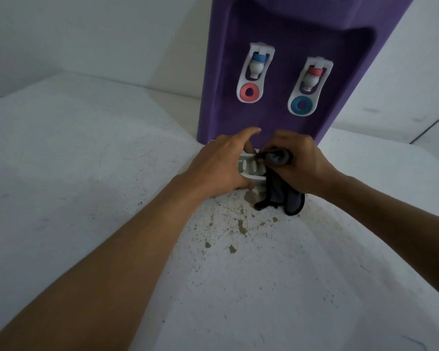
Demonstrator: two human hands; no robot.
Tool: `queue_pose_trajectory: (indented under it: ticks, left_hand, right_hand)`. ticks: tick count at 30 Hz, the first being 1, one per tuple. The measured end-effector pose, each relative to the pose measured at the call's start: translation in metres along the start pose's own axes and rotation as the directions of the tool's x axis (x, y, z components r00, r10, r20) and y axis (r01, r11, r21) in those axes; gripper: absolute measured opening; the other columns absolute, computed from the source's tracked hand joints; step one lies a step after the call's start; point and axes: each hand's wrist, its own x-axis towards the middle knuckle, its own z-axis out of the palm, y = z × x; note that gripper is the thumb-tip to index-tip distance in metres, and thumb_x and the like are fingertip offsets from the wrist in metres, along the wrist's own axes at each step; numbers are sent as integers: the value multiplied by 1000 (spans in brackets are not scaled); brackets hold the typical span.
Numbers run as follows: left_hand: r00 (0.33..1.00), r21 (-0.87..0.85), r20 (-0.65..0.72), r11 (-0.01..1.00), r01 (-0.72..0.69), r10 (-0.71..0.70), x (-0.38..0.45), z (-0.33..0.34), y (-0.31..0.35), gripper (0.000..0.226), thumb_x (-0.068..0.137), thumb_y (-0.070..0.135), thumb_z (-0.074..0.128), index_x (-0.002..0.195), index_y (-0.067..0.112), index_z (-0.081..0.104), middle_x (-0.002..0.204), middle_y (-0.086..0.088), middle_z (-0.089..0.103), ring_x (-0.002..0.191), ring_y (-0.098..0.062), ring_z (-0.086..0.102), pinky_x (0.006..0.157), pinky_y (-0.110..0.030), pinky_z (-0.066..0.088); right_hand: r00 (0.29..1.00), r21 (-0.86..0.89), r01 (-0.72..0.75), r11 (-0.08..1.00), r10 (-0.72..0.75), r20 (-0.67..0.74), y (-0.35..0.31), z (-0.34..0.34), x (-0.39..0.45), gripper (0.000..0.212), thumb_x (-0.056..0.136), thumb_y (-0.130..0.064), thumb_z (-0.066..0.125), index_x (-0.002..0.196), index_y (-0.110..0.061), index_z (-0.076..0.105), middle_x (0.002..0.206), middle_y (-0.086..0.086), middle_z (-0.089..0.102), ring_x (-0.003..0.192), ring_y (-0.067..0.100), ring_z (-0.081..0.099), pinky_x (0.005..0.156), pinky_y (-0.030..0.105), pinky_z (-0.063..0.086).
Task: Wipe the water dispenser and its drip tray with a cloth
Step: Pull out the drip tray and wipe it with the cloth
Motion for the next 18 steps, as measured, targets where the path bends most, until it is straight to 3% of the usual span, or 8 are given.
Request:
queue_pose_trajectory:
  ticks: [3, 8, 11, 14, 18]
  left_hand:
    - [1000, -9, 3, 1000, 3, -3, 0, 0, 0, 112, 64, 36, 100, 158, 30, 39, 120, 15, 65, 110, -14, 64, 94, -43, 58]
    - [1000, -28, -2, 1000, 9, -9, 0, 0, -1, 111, 65, 45, 98, 157, 31, 39, 122, 14, 65, 112, -14, 65, 95, -44, 58]
    - [999, -23, 8, 999, 38, -38, 0, 0, -2, 113, 65, 47, 98, 158, 33, 37, 127, 14, 65, 119, -16, 62, 99, -45, 56]
    - [999, -24, 9, 999, 48, -48, 0, 0, -3, 113, 65, 47, 97, 159, 33, 36, 128, 10, 65, 118, -18, 63, 99, -46, 56]
    - [999, 4, 4, 999, 38, -38, 1, 1, -2, 116, 65, 47, 98, 160, 32, 33, 132, 6, 65, 121, -19, 61, 99, -43, 56]
  right_hand:
    - [998, 25, -20, 999, 21, -53, 3, 3, -4, 15, 90, -13, 78, 104, -8, 75, 96, -4, 66, 85, 0, 61, 77, 15, 50]
    - [992, 112, -74, 991, 84, -90, -1, 3, -4, 16, 92, -20, 76, 103, -9, 73, 97, -1, 71, 88, 8, 66, 79, 17, 52]
    - [1000, 36, -17, 999, 16, 17, -5, 0, 4, 15, 90, -15, 78, 104, -9, 73, 98, 0, 69, 86, 10, 65, 79, 19, 53]
    - [992, -123, 20, 992, -4, 129, -9, -3, 14, 20, 86, -6, 77, 105, -8, 73, 100, 3, 67, 88, 18, 64, 78, 34, 56]
    - [968, -262, -9, 965, 73, 238, -9, -11, 26, 11, 87, -16, 76, 96, -16, 69, 92, -1, 64, 80, 19, 64, 73, 41, 58]
